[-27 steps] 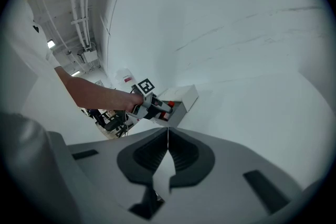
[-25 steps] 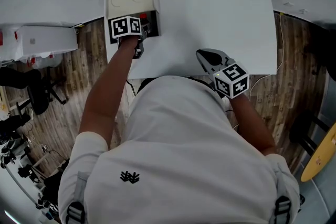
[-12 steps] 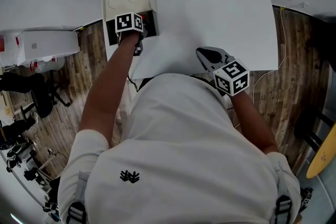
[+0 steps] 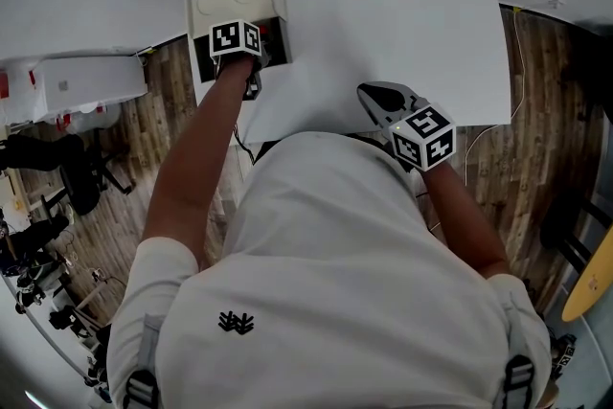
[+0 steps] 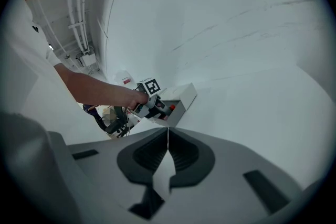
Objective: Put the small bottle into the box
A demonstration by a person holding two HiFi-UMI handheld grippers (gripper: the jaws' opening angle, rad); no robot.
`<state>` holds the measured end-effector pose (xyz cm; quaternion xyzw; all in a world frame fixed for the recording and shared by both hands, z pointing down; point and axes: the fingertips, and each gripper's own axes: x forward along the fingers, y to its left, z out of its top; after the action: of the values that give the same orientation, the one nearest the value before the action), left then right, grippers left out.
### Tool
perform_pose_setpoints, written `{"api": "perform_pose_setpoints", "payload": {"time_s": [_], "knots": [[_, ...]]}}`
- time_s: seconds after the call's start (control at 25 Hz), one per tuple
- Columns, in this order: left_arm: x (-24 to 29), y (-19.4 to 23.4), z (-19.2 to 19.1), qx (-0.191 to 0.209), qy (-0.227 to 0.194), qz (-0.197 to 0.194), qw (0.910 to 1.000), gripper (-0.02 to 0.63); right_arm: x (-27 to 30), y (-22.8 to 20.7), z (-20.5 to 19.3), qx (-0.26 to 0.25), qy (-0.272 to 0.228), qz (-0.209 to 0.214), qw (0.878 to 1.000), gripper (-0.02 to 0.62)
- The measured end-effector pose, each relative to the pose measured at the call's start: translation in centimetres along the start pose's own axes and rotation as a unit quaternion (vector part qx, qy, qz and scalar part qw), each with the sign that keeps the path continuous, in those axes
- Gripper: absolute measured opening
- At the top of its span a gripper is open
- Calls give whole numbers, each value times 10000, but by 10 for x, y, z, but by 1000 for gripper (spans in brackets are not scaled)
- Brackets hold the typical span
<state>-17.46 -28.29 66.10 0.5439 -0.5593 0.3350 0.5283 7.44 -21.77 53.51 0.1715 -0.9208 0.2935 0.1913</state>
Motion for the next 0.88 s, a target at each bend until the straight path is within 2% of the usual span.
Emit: {"api": "perform_pose_setpoints", "payload": {"time_s": [0.64,0.88], "knots": [[-11,-7,5,314,-231,-328,9987,235,13,13,6,-95,82,35,9999,8],[-16,-6,4,385,-371,-566,9970,236,22,22,6,-135,129,19,9998,8]]}}
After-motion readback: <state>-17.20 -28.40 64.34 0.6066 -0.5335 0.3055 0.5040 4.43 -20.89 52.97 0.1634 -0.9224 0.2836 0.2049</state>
